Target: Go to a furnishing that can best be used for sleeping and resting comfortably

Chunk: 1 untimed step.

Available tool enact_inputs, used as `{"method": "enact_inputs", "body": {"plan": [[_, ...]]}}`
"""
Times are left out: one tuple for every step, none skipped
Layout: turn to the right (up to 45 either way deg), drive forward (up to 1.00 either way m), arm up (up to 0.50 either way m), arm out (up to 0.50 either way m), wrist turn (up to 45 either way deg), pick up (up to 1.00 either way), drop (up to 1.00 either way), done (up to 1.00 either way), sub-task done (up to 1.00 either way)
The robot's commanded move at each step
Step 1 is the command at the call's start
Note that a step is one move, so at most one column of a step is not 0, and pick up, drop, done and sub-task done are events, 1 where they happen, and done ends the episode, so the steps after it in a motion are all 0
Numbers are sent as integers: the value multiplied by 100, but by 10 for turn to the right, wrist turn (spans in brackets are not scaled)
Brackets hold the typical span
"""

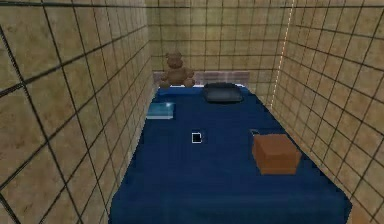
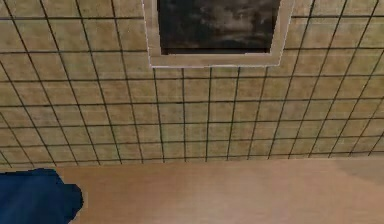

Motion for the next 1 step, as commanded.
{"method": "enact_inputs", "body": {"plan": [[0, 0, 0, 0, 0, 0, 0, 100, 0]]}}
